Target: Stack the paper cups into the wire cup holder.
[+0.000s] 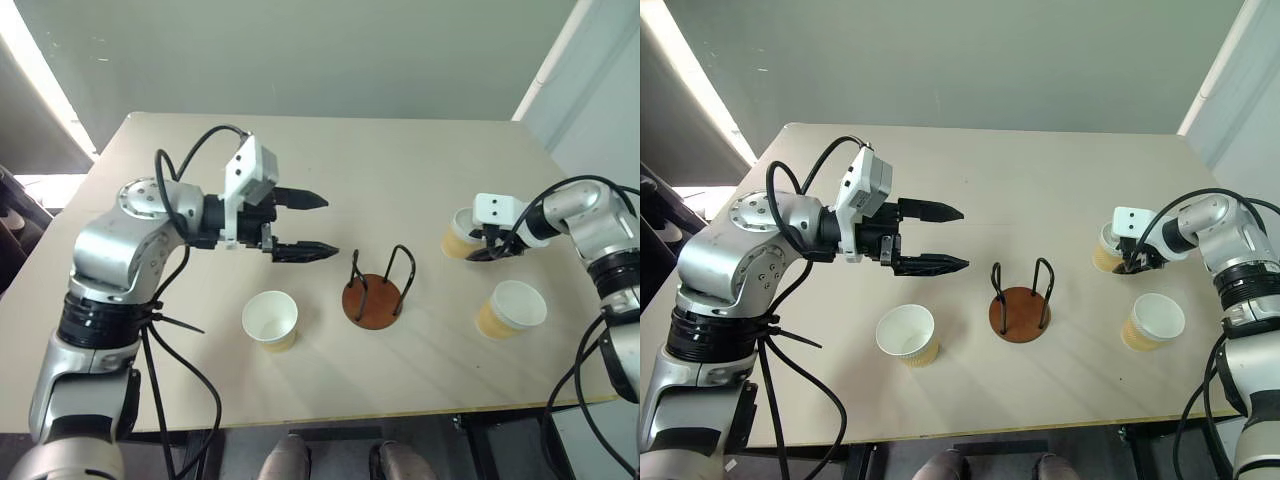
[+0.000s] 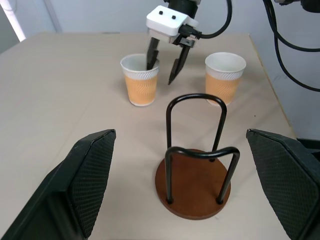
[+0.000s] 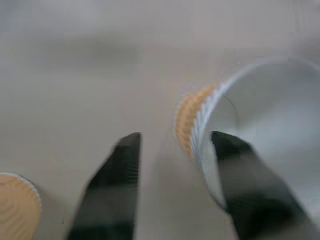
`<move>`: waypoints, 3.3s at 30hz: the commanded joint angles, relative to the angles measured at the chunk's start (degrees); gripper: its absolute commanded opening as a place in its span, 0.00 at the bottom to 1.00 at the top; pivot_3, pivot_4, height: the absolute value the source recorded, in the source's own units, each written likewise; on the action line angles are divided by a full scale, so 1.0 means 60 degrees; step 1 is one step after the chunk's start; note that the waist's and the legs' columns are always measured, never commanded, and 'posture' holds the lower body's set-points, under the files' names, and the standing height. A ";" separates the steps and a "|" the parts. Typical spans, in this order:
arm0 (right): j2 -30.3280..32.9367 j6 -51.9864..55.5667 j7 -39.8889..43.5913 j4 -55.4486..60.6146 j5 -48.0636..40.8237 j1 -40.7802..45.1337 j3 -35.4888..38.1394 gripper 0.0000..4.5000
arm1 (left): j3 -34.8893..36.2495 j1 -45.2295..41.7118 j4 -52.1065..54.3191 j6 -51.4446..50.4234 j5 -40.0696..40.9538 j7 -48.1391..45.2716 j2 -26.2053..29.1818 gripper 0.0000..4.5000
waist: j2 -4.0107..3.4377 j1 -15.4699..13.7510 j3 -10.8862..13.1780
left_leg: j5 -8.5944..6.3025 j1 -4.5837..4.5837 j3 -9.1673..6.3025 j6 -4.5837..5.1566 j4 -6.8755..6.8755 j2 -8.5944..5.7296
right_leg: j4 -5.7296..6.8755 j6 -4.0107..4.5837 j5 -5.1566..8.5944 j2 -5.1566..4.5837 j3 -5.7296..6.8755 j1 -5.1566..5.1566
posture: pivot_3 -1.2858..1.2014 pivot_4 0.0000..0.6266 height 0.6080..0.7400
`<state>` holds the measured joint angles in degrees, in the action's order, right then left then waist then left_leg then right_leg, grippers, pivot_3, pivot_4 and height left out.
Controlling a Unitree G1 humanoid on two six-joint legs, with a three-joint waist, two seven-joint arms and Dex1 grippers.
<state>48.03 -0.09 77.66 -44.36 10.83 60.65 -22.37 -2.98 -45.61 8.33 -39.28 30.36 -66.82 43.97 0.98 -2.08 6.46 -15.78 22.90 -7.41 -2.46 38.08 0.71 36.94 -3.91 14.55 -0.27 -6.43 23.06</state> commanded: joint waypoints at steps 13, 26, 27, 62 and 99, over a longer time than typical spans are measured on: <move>0.1173 0.3025 0.1269 0.6469 -0.1556 -0.0583 0.1675 0.01 | 0.0261 0.0357 0.0267 0.0204 -0.0061 0.0308 0.0122 1.00 | -0.0012 0.0001 0.0008 | 0.0005 0.0018 0.0001 -0.0010 -0.0001 0.0001 | -0.0002 0.0004 0.0000 0.0001 0.0007 0.0005 | 0.52 0.24 1.00; 0.1093 0.6086 0.1621 1.0996 -0.3874 0.0894 0.1657 0.01 | -0.0040 0.0246 0.0013 0.0349 -0.0126 0.0154 -0.0091 1.00 | -0.0025 0.0077 0.0016 | 0.0027 0.0018 -0.0012 -0.0018 0.0019 -0.0001 | -0.0003 0.0005 0.0001 0.0004 0.0013 0.0016 | 0.52 0.24 1.00; 0.1179 0.6005 0.1669 1.1056 -0.3862 0.0725 0.1542 0.01 | -0.0067 0.0234 -0.0012 0.0375 -0.0138 0.0136 -0.0117 1.00 | -0.0026 0.0077 0.0017 | 0.0028 0.0017 -0.0014 -0.0017 0.0022 -0.0001 | 0.0000 0.0005 0.0001 0.0004 0.0013 0.0016 | 0.52 0.24 1.00; 0.0436 0.5675 0.0172 1.0559 -0.3352 -0.0397 0.1323 0.84 | -0.0144 0.0349 0.0018 0.0438 -0.0180 0.0203 -0.0256 1.00 | -0.0026 0.0086 0.0016 | 0.0035 0.0020 -0.0014 -0.0019 0.0018 0.0000 | 0.0008 0.0003 -0.0001 0.0002 0.0014 0.0031 | 0.52 0.24 1.00; 0.5249 0.3826 -0.0061 1.1055 -0.3022 -0.7936 0.4228 1.00 | -0.0317 0.0120 -0.0283 0.0643 -0.0214 -0.0588 -0.0322 1.00 | -0.0025 0.0016 0.0016 | 0.0034 0.0004 0.0004 0.0009 0.0070 -0.0012 | 0.0006 -0.0057 -0.0031 0.0003 -0.0007 -0.0019 | 0.52 0.24 1.00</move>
<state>79.15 23.52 77.27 21.52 -7.55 12.91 3.02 -6.51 -44.02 4.60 -35.45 28.48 -70.65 41.55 0.83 -1.98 6.56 -15.58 22.93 -7.39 -2.40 38.50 0.64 36.97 -4.25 14.36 -0.25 -6.47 22.94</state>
